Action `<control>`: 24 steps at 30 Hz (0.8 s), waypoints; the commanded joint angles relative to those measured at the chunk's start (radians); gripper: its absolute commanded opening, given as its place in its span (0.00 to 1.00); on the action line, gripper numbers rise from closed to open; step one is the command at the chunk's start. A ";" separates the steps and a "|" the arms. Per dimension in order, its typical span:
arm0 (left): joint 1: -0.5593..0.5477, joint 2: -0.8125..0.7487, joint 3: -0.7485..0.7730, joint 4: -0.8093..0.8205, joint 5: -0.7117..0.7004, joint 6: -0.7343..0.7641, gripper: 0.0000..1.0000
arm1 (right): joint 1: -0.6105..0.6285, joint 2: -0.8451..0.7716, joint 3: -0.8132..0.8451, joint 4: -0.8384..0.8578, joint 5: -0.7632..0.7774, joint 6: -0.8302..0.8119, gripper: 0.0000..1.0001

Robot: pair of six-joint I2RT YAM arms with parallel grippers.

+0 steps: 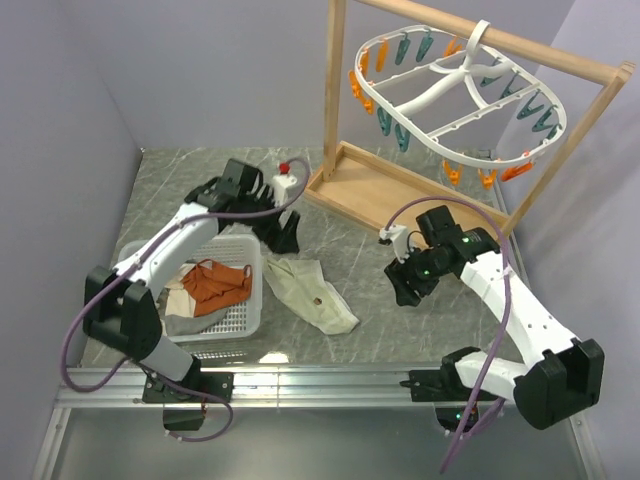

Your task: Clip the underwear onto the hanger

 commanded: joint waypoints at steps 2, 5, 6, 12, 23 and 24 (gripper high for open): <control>-0.079 0.155 0.246 -0.082 -0.079 0.128 0.91 | 0.069 0.032 0.033 0.074 0.050 0.080 0.61; -0.116 0.296 0.328 -0.133 -0.113 0.145 0.87 | 0.141 0.040 0.011 0.135 0.096 0.108 0.59; -0.116 0.357 0.345 -0.134 -0.116 0.136 0.86 | 0.190 0.044 0.004 0.152 0.108 0.117 0.58; -0.109 0.492 0.458 -0.153 -0.111 0.074 0.83 | 0.382 0.092 -0.042 0.269 0.184 0.189 0.57; -0.049 0.561 0.526 -0.179 -0.029 -0.015 0.91 | 0.587 0.263 -0.073 0.398 0.207 0.234 0.66; -0.050 0.569 0.530 -0.184 -0.022 -0.016 0.91 | 0.587 0.277 -0.072 0.404 0.217 0.230 0.65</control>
